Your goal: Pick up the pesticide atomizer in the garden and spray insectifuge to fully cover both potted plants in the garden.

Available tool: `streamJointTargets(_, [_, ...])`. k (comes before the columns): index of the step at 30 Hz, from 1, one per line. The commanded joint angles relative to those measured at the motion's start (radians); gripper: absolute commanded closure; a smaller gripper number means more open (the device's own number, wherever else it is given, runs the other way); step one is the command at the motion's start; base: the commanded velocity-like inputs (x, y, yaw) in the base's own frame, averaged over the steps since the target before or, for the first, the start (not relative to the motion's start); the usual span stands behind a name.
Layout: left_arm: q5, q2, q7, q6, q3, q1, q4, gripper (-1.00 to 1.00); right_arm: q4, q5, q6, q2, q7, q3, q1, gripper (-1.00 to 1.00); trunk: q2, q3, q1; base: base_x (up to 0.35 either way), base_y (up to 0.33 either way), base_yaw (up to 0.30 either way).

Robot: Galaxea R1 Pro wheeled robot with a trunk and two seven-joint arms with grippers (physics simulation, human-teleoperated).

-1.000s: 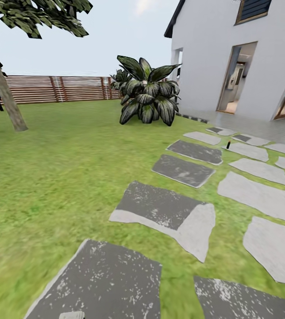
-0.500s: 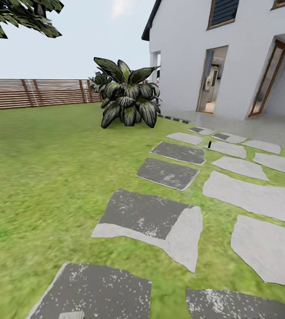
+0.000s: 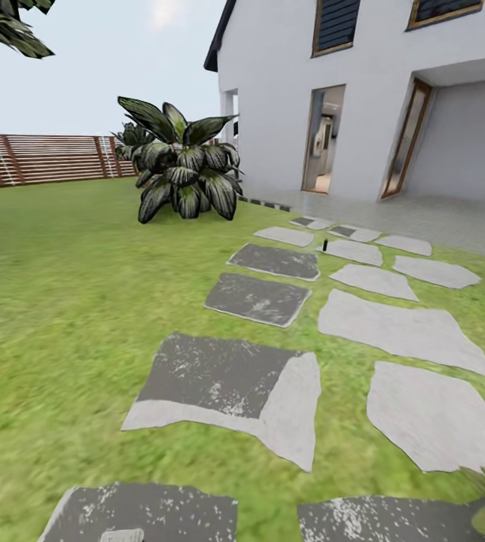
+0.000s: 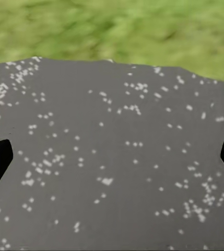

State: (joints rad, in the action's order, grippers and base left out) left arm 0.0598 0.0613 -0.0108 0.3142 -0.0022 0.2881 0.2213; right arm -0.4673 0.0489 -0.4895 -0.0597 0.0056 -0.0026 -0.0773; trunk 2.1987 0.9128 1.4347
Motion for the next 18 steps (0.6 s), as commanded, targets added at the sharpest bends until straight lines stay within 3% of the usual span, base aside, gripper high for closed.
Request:
streamJointTargets(1, [0.006,0.000,0.000,0.003,-0.001,0.000,0.000,-1.00,0.001,0.005,-0.003,0.000,0.001,-0.001,-0.001,-1.00,0.000,0.001,0.000,0.333,0.000,-0.256])
streamJointTargets(18, [0.006,0.000,0.000,0.003,-0.001,0.000,0.000,-1.00,0.001,0.005,-0.003,0.000,0.001,-0.001,-0.001,-1.00,0.000,0.001,0.000,0.336,0.000,-0.221])
